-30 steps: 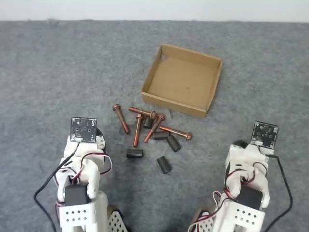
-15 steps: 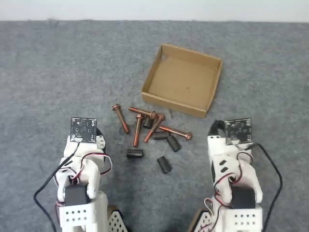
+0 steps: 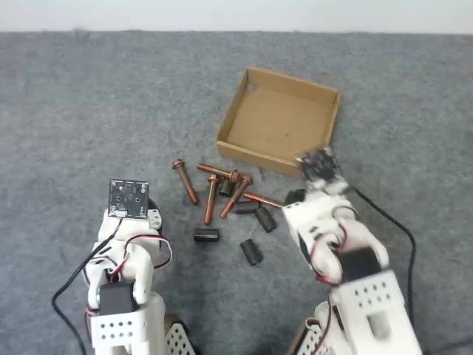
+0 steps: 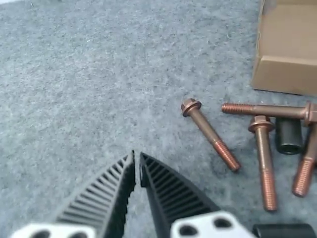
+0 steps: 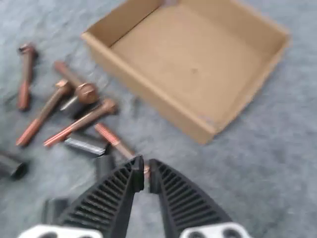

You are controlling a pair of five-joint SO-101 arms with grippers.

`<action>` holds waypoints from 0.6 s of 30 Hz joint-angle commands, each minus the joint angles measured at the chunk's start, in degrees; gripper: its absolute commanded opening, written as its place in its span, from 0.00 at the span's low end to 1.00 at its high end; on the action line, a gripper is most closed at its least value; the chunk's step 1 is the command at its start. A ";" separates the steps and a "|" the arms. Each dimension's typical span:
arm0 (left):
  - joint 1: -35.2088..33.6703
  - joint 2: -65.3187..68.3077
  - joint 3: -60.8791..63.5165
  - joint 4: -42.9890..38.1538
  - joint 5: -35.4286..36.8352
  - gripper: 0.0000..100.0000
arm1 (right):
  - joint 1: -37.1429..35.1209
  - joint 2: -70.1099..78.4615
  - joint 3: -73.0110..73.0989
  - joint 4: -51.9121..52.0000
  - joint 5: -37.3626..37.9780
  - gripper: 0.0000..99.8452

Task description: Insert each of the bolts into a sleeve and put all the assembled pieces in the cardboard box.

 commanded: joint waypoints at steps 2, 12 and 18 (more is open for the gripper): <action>-0.26 -1.23 -0.57 0.35 -0.53 0.01 | -6.29 9.45 -7.82 1.19 -1.14 0.19; -0.26 -1.23 -0.57 0.35 -0.53 0.01 | -10.07 29.41 -16.09 2.15 -7.47 0.19; -0.26 -1.23 -0.57 0.26 -0.53 0.01 | -10.07 43.82 -24.88 5.05 -7.30 0.19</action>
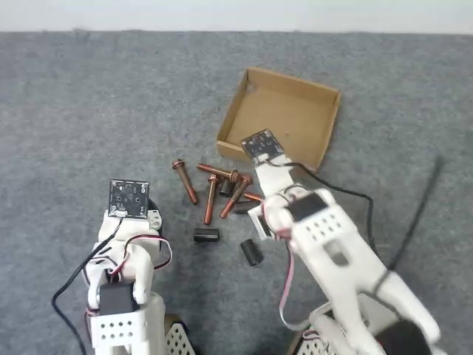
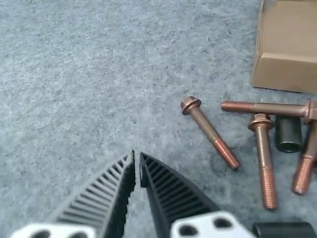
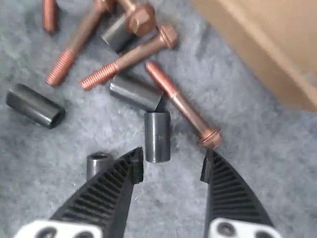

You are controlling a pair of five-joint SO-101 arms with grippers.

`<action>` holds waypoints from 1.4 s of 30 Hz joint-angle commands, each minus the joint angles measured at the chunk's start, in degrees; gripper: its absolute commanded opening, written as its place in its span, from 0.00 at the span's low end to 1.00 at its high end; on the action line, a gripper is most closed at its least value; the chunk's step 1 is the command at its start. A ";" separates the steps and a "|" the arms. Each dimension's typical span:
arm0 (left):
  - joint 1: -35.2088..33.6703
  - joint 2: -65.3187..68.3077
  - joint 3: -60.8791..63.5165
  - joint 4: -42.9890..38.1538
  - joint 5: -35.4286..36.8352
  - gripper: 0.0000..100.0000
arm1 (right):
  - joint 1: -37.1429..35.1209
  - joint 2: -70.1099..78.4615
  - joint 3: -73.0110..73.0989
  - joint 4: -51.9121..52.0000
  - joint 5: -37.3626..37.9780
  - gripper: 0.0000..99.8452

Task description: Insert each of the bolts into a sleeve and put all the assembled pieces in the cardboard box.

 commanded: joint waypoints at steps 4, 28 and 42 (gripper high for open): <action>-0.26 -1.23 -0.57 -0.09 -0.53 0.01 | -0.48 12.09 -9.93 0.57 -0.44 0.19; -0.26 -1.23 -0.57 -1.41 -0.53 0.01 | -0.84 29.23 -17.05 0.22 3.78 0.06; -0.35 -1.23 -0.57 -1.49 -0.53 0.01 | 1.71 22.99 -15.74 8.66 4.31 0.05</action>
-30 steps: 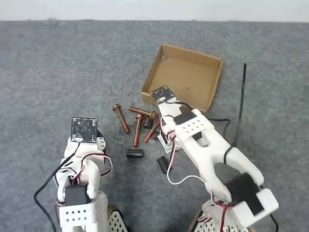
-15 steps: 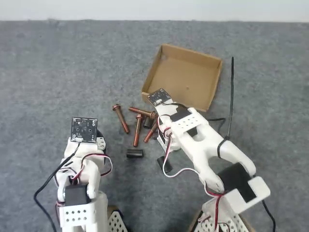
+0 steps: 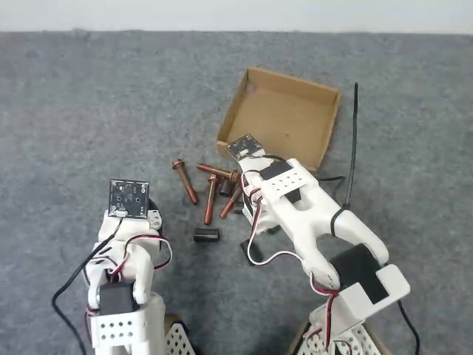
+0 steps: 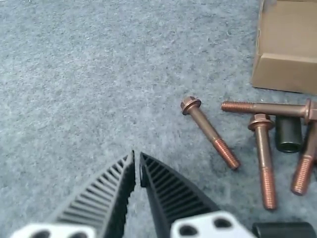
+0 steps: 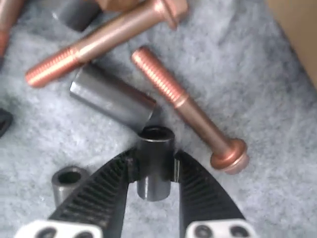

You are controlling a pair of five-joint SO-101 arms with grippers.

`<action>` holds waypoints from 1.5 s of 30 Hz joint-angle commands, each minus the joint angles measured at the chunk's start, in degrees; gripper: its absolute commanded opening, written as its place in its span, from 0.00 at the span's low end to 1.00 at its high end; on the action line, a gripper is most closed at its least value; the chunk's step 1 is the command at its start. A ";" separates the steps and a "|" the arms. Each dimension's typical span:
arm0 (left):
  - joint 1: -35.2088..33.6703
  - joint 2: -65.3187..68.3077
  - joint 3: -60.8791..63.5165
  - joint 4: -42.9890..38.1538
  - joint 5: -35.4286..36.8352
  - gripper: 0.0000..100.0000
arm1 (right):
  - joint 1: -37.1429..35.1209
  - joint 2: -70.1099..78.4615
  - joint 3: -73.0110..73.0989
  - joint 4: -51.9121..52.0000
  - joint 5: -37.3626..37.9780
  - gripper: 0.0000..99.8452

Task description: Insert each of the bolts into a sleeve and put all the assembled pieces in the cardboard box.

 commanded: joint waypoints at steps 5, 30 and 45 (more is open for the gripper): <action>-0.35 -1.23 -0.57 -1.58 -0.53 0.01 | 9.63 -14.64 4.66 3.47 0.44 0.05; -0.53 -1.23 -0.57 -1.41 -0.53 0.01 | 37.67 -20.79 14.77 -4.18 -3.34 0.17; -0.62 -1.23 -0.57 -1.41 -0.53 0.01 | 37.67 -21.58 13.54 1.63 -2.99 0.17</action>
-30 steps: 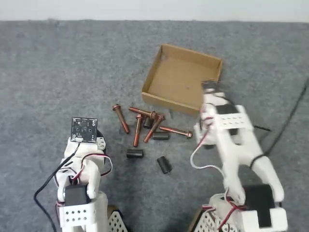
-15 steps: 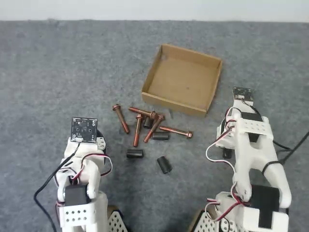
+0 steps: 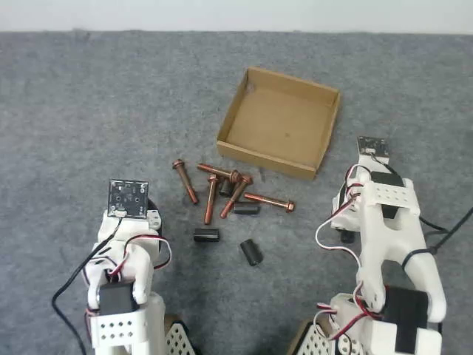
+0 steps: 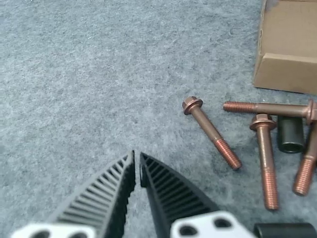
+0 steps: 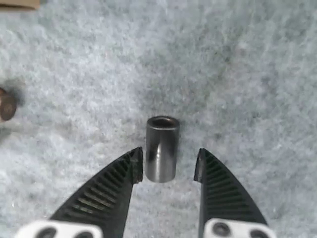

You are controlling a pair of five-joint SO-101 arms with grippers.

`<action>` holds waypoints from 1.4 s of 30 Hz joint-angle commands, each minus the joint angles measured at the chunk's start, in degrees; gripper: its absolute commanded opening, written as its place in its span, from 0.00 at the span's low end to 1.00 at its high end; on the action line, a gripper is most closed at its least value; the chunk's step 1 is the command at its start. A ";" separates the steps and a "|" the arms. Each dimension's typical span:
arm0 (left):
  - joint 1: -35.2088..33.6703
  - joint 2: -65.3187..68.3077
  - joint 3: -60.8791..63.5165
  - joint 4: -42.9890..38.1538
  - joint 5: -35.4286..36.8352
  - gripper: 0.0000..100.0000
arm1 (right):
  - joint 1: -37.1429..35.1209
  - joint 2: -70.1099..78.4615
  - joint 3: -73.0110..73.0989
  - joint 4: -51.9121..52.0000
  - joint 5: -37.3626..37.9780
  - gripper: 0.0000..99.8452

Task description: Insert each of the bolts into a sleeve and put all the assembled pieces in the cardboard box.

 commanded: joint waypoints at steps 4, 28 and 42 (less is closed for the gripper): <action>-0.35 -1.23 -0.57 -1.67 -0.53 0.01 | 0.31 -7.43 0.53 0.48 -0.35 0.17; -0.35 -1.14 -0.57 -1.41 -0.62 0.01 | -0.04 7.87 -4.40 -7.16 4.92 0.08; -0.26 -1.14 -0.57 -1.67 -0.62 0.01 | -0.22 8.66 -5.10 -6.55 7.03 0.01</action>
